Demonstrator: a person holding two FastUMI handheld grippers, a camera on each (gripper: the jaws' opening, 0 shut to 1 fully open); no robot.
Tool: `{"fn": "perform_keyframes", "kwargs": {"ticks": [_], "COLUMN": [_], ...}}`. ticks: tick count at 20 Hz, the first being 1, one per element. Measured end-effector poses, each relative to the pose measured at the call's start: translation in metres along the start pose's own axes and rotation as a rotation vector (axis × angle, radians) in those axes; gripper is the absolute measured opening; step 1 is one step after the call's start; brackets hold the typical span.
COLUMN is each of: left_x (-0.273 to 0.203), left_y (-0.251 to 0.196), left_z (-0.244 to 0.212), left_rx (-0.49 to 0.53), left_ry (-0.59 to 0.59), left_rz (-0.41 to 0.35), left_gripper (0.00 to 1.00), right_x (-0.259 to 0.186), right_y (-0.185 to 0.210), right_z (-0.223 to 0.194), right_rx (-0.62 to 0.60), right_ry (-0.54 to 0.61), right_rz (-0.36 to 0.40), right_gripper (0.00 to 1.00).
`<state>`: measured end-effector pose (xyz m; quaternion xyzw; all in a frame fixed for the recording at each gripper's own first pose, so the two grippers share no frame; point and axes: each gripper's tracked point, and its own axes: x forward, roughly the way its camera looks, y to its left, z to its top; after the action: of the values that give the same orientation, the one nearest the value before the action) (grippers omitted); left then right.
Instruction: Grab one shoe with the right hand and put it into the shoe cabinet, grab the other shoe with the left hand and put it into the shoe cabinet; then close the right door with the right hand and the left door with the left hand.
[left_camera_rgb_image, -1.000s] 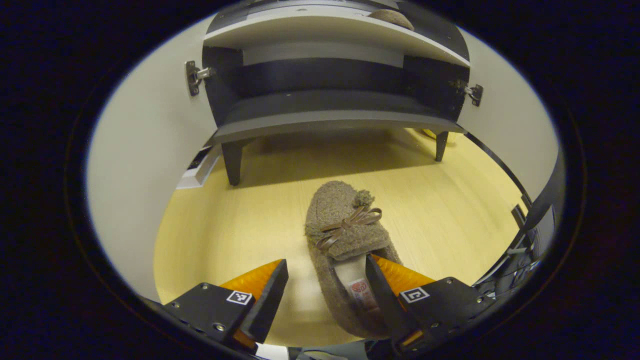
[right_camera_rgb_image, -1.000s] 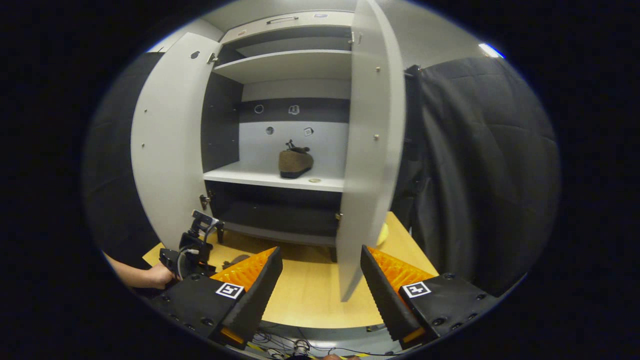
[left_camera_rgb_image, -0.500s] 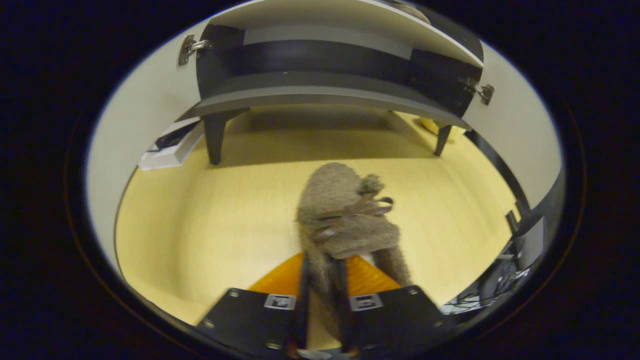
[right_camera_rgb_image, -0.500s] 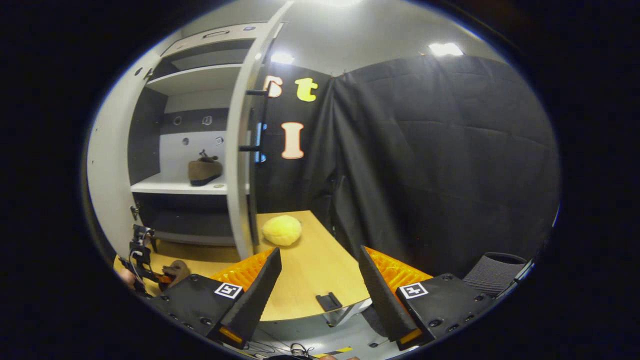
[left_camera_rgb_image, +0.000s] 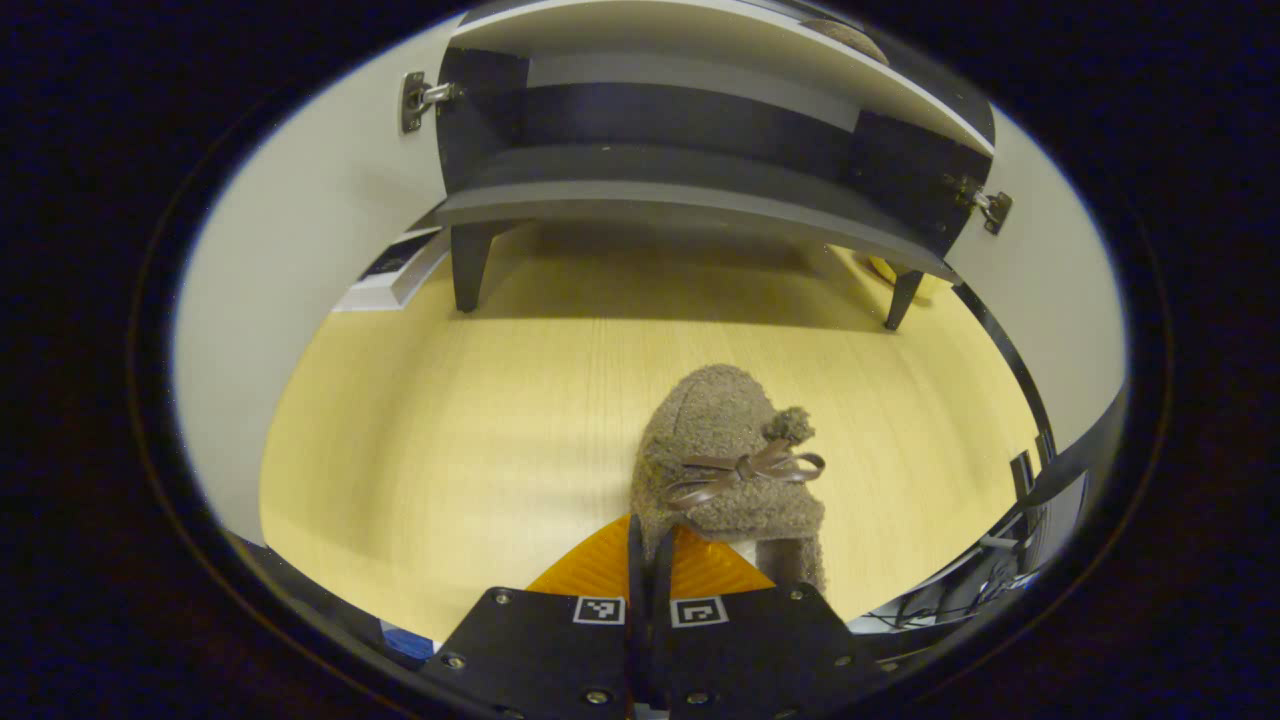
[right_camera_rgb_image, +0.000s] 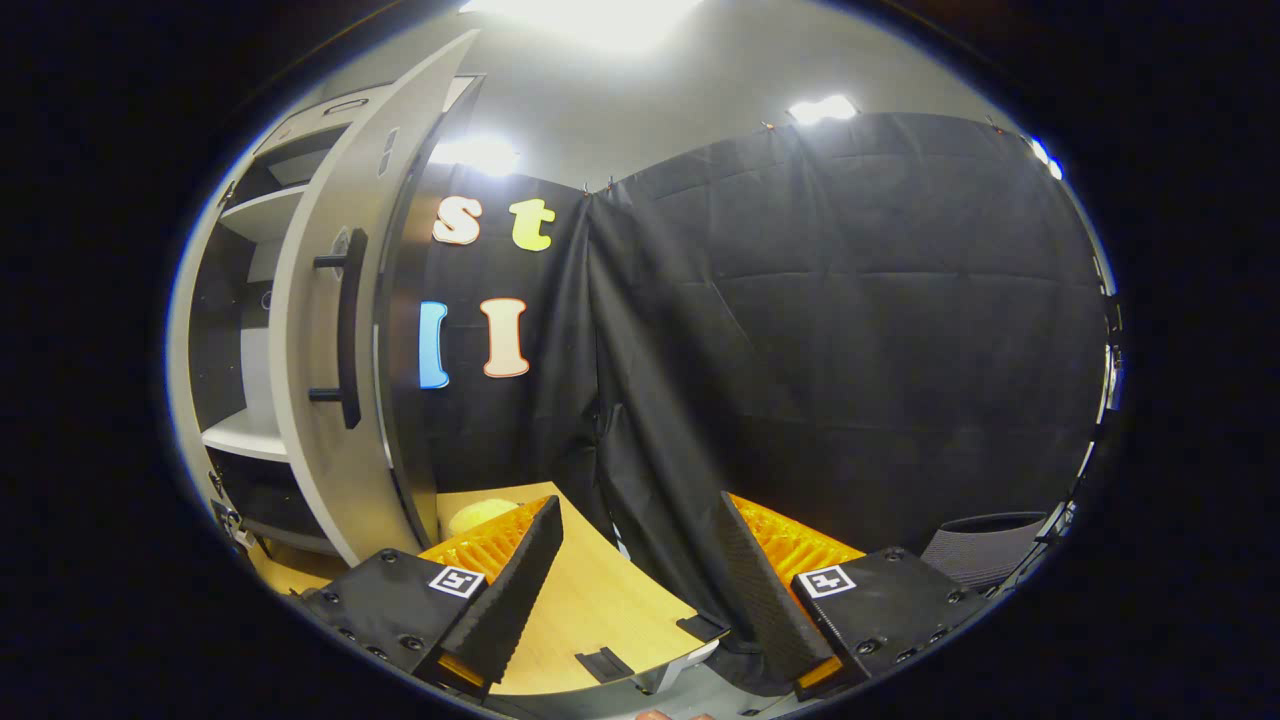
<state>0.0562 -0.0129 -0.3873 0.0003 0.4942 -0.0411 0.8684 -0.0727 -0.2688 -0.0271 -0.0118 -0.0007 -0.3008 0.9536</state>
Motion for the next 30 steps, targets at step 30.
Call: {"fn": "perform_keyframes", "kwargs": {"ticks": [30], "left_x": [-0.177], "left_y": [0.072], "left_z": [0.350], "left_rx": [-0.061], "left_ry": [-0.649], "left_rz": [0.090], "left_gripper": [0.01], "right_x": [0.084], "right_y": [0.029], "right_z": [0.028], "right_rx": [0.095], "right_ry": [0.001], "right_rz": [0.139], "right_gripper": [0.95]}}
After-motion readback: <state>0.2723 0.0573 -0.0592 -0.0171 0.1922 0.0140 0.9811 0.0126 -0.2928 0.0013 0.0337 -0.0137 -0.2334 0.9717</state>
